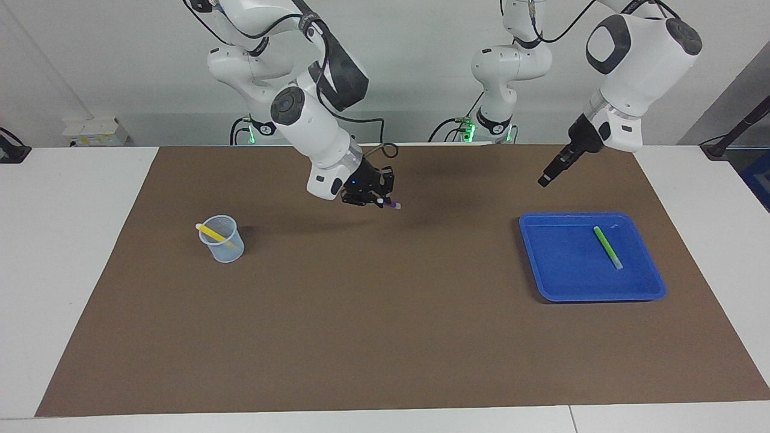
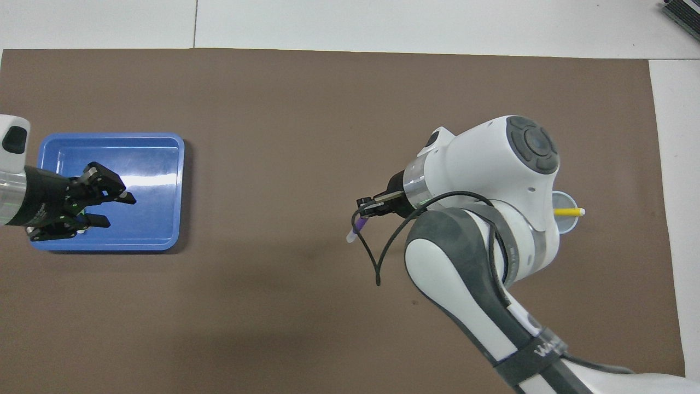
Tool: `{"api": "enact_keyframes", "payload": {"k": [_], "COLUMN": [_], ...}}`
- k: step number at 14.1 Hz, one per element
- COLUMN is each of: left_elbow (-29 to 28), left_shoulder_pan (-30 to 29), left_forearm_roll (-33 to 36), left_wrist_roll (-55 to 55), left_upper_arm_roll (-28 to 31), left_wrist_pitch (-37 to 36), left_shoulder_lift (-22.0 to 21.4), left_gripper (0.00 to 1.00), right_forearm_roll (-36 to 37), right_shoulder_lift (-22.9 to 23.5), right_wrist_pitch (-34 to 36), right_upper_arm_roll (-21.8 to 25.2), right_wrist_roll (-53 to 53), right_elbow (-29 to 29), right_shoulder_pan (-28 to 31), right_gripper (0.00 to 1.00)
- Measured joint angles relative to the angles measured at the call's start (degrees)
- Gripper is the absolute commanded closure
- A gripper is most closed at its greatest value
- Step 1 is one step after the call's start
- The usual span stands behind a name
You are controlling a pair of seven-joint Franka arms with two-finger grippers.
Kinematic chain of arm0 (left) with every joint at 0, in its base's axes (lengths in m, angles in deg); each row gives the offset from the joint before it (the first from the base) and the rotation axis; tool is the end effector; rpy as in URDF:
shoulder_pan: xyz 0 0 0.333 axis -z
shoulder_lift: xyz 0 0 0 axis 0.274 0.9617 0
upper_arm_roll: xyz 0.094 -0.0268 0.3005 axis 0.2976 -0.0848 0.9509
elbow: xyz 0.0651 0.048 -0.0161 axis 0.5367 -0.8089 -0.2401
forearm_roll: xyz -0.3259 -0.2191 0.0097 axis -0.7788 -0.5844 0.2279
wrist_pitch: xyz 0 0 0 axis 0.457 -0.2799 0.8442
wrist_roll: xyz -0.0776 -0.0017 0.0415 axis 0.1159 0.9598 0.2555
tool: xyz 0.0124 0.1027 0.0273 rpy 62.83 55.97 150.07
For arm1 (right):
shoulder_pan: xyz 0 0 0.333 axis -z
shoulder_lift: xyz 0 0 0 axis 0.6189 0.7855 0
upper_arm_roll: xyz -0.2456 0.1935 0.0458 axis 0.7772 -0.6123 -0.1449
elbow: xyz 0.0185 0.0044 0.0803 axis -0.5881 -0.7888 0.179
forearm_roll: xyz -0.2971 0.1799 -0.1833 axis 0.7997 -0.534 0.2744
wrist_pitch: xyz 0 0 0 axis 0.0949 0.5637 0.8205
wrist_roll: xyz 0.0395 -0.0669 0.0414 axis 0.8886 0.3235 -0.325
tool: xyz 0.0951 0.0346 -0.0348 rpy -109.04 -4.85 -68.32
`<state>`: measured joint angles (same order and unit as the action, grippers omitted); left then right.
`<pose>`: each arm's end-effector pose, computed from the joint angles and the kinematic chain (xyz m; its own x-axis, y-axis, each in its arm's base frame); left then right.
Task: Transfer and insert pens with both arms
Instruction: 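Carry the purple pen toward the cup with the right gripper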
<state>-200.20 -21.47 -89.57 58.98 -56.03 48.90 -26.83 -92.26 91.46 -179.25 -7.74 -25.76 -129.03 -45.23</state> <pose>0.5133 -0.0209 0.5433 0.8373 0.5293 -0.1368 0.5466 -0.8131 0.2001 0.5477 0.2721 0.4545 0.9609 0.2768 0.0057 0.2553 -0.8777 -0.4056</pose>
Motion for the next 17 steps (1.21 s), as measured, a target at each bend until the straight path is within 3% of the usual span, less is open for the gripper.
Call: {"api": "enact_keyframes", "payload": {"k": [5, 8, 12, 17], "left_elbow": [-0.9, -1.4, -1.7, -1.8], "left_shoulder_pan": [-8.4, -10.3, -11.7, -13.6], "left_forearm_roll": [0.1, 2.0, 4.4, 9.0], "left_wrist_roll": [18.8, 24.9, 29.6, 33.1], "left_upper_arm_roll": [0.2, 0.2, 0.2, 0.2], "left_wrist_pitch": [0.1, 2.6, 9.8, 17.2], "left_shoulder_lift": [0.0, 1.5, 7.3, 12.4], "left_gripper": [0.37, 0.37, 0.36, 0.31], "right_forearm_roll": [13.8, 24.5, 30.6, 31.1], "right_shoulder_lift": [-4.7, -6.8, -7.2, -7.5], "right_wrist_pitch": [14.9, 18.5, 17.4, 7.1], "right_upper_arm_roll": [0.1, 0.1, 0.1, 0.1], "right_wrist_roll": [-18.9, -29.7, -40.9, -49.4], "right_elbow": [0.3, 0.2, -1.8, -7.8], "right_shoulder_pan": [9.1, 11.5, 17.7, 24.4], "right_gripper": [1.00, 1.00, 1.00, 1.00]}}
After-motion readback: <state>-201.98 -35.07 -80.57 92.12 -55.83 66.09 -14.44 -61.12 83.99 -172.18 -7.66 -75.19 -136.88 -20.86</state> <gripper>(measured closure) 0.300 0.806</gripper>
